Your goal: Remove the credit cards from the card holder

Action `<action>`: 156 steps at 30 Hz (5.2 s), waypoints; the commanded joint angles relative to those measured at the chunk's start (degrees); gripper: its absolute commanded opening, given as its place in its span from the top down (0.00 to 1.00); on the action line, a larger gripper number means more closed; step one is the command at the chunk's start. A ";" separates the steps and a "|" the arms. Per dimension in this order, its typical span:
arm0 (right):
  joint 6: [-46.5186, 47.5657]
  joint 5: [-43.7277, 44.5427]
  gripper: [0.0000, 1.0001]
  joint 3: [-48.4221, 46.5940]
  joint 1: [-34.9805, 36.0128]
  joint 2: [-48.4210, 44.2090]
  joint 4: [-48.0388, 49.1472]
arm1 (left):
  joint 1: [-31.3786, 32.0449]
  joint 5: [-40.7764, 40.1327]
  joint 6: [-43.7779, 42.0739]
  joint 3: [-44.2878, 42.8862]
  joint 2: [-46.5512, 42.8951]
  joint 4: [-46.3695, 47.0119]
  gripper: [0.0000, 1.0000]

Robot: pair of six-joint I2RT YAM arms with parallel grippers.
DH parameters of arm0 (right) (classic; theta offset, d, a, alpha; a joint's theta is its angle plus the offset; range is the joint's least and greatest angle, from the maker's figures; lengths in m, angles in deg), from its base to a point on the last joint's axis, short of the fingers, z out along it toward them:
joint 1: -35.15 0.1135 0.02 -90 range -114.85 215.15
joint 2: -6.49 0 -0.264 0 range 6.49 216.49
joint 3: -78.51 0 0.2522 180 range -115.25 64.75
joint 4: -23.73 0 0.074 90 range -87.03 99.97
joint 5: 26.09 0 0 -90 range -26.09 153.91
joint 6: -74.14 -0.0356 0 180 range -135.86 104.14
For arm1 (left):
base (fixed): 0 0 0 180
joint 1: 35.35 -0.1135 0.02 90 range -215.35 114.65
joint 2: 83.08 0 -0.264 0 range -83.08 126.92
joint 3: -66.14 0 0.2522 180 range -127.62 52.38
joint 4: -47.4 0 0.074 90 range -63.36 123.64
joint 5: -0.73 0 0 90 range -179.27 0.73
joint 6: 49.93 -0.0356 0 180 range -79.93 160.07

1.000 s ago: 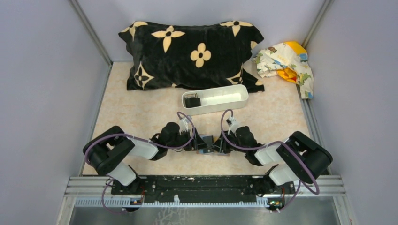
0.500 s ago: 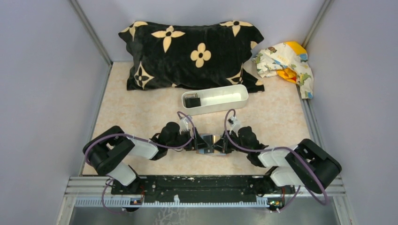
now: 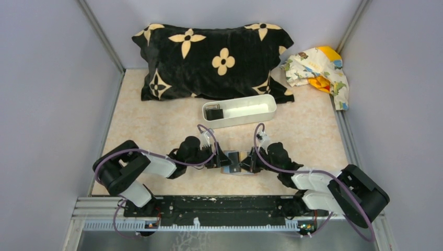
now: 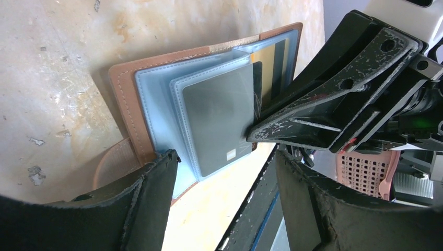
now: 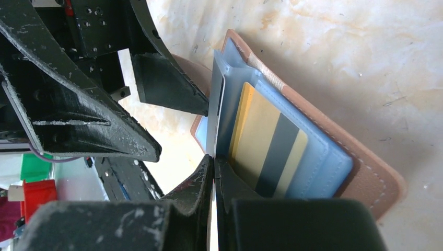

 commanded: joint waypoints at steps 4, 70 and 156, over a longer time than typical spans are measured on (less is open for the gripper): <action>2.57 0.61 0.89 0.33 -1.59 -4.40 -2.38 | 0.28 0.54 0.22 -0.45 1.34 0.94 0.25; -1.78 -13.34 1.00 -5.31 -11.32 -32.02 -18.68 | 1.41 8.06 2.24 0.87 0.95 28.75 0.39; 36.10 21.09 1.00 -52.14 -17.47 22.02 -49.35 | -2.62 -15.15 -20.60 3.98 -43.30 -22.70 1.00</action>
